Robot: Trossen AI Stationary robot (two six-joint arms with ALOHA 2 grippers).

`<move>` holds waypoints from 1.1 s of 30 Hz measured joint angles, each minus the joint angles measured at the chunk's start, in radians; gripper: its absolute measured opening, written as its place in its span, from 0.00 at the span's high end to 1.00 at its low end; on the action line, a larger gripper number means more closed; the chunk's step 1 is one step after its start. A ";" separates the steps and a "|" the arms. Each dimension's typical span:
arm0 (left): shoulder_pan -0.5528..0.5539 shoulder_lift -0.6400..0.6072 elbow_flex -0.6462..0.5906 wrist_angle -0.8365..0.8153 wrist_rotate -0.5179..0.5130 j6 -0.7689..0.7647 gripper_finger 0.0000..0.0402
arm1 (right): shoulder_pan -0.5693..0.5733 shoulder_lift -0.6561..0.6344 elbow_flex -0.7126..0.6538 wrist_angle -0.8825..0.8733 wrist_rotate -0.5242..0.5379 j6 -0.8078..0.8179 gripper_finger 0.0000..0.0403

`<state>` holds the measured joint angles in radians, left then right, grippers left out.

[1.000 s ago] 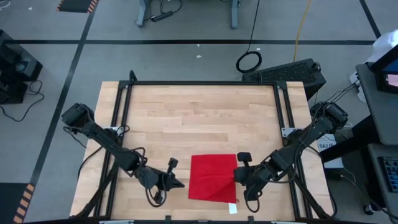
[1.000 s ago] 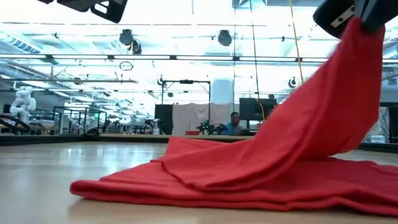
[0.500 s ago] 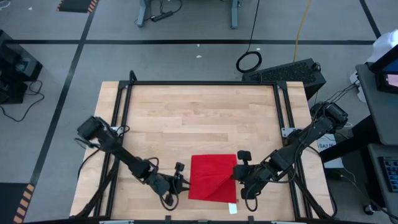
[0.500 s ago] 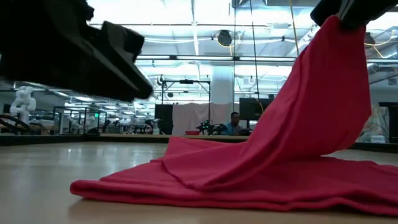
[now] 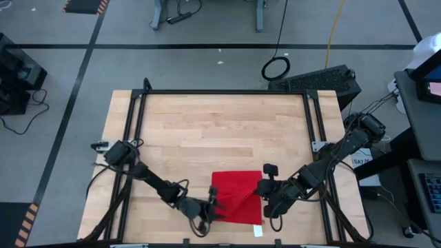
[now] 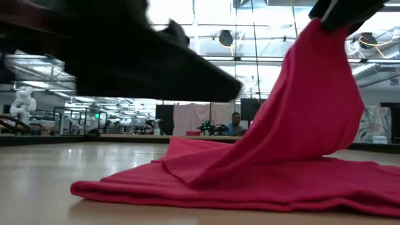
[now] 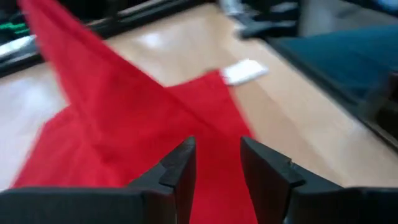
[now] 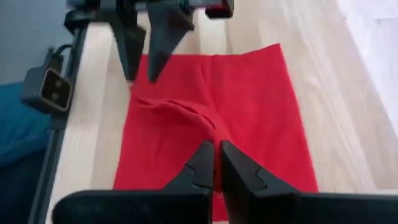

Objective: Roll napkin
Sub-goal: Fold the red napkin

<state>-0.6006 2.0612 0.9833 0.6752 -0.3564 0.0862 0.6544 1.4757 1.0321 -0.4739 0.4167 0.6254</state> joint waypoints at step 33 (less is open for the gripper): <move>-0.109 0.038 0.165 -0.187 -0.491 -0.416 0.43 | -0.146 0.000 0.000 0.057 0.082 0.029 0.98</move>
<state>-0.7093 2.0987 1.1481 0.4882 -0.8479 -0.3299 0.5088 1.4761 1.0317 -0.4171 0.4990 0.6544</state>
